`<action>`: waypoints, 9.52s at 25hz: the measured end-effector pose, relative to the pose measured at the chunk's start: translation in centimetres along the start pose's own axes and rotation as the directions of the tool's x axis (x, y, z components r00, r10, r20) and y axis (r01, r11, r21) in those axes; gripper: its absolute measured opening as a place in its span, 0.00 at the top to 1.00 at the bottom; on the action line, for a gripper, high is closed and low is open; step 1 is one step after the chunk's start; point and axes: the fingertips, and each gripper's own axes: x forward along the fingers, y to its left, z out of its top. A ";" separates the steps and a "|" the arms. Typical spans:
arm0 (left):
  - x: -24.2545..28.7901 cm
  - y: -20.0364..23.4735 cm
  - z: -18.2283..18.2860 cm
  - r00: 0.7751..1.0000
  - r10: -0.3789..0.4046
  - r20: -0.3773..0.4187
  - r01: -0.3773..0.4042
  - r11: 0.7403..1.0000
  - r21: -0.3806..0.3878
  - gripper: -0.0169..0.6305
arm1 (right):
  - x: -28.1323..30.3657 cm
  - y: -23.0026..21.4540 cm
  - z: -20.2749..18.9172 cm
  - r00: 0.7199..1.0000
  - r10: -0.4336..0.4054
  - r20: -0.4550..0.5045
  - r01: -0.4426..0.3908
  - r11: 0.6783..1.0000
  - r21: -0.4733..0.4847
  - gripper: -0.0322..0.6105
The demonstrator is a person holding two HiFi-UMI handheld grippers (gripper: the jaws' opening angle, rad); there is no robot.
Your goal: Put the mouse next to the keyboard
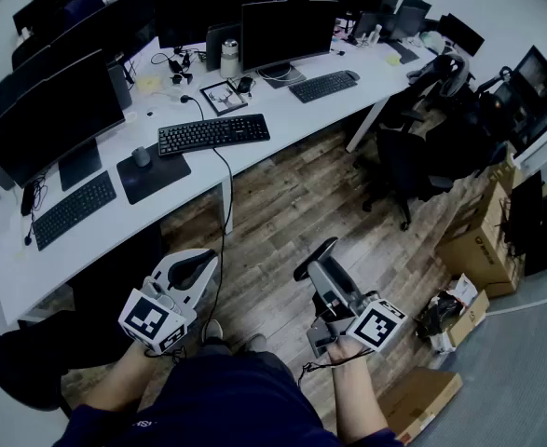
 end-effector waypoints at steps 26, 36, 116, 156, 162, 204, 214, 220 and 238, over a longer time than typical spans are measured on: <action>1.7 -1.3 -0.4 0.992 0.121 -0.028 -0.119 0.991 0.053 0.91 | -5.9 -5.9 2.1 0.979 -0.202 0.014 0.198 0.945 -0.258 0.55; 4.0 -4.5 -0.3 0.994 0.101 -0.036 -0.099 0.994 0.052 0.91 | -9.0 -7.8 3.1 0.977 -0.210 0.026 0.209 0.944 -0.256 0.55; 24.1 28.5 -1.2 0.999 0.032 -0.044 -0.036 0.995 -0.091 0.91 | 28.1 -20.2 12.0 0.949 -0.295 -0.111 0.253 0.922 -0.293 0.55; 40.9 37.6 -2.4 0.951 0.258 -0.171 -0.279 0.953 -0.117 0.91 | 43.0 -37.1 21.6 0.916 -0.177 -0.359 0.087 0.963 -0.254 0.55; 42.7 39.2 -3.3 0.933 0.302 -0.197 -0.329 0.936 -0.123 0.91 | 45.9 -39.8 21.7 0.892 -0.164 -0.422 0.051 0.962 -0.268 0.55; 45.2 44.5 -11.1 0.852 0.412 -0.322 -0.489 0.846 -0.212 0.91 | 56.4 -53.0 13.3 0.664 -0.339 -0.667 -0.086 0.851 -0.518 0.55; 44.7 44.9 -11.7 0.850 0.413 -0.326 -0.494 0.840 -0.224 0.91 | 57.1 -53.8 11.8 0.628 -0.393 -0.671 -0.113 0.808 -0.578 0.55; 44.4 45.2 -11.9 0.846 0.419 -0.329 -0.501 0.836 -0.225 0.91 | 57.5 -54.0 11.3 0.614 -0.415 -0.671 -0.131 0.785 -0.605 0.55; 43.6 45.5 -11.7 0.837 0.433 -0.334 -0.517 0.826 -0.224 0.91 | 58.6 -54.4 10.3 0.593 -0.455 -0.665 -0.161 0.742 -0.651 0.55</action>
